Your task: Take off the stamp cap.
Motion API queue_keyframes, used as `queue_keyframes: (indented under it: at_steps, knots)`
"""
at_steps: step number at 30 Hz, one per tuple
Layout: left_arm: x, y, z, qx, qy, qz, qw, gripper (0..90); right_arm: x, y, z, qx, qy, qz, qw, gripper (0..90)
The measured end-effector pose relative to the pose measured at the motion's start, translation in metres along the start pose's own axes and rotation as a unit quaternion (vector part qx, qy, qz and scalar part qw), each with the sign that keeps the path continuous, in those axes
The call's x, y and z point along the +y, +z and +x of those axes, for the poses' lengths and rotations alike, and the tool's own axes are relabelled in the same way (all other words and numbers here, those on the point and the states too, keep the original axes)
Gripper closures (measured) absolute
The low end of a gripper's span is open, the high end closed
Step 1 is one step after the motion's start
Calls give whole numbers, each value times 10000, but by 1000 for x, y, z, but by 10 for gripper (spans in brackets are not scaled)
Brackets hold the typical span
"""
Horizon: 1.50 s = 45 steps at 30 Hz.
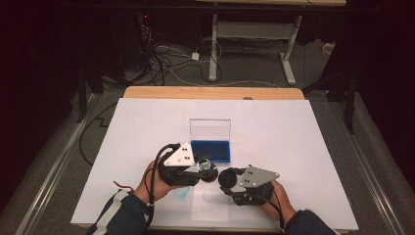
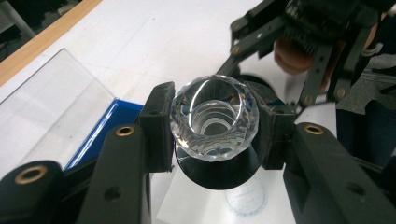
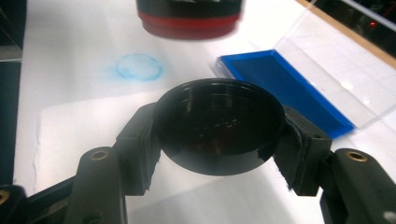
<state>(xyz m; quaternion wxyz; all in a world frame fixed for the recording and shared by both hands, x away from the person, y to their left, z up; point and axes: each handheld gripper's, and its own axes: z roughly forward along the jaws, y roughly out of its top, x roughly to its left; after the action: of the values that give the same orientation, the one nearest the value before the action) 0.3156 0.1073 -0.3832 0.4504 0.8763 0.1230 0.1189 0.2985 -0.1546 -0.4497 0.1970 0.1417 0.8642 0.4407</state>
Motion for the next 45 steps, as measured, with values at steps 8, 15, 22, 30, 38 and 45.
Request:
queue_keyframes:
  at_steps: [8, 15, 22, 30, 38, 45]
  knots:
    - [-6, -10, 6, 172, -35, -15, 9998, 543, -7, -20, -10, -237, 37, 5, 9997, 387]
    - [-12, -19, 12, 317, -107, -54, 9994, 543, -9, -31, -16, -430, 40, 18, 9991, 387]
    - [-16, -25, 17, 424, -167, -86, 9989, 543, -13, -40, -22, -544, 95, 25, 9985, 388]
    - [-21, -25, 21, 493, -204, -39, 9986, 543, -17, -50, -27, -664, 179, -2, 9976, 388]
    - [-22, -24, 26, 518, -241, -59, 9984, 543, -26, -62, -35, -816, 347, 9, 9961, 388]
    - [-21, -23, 27, 553, -251, -61, 9981, 543, -32, -72, -37, -994, 390, -4, 9943, 387]
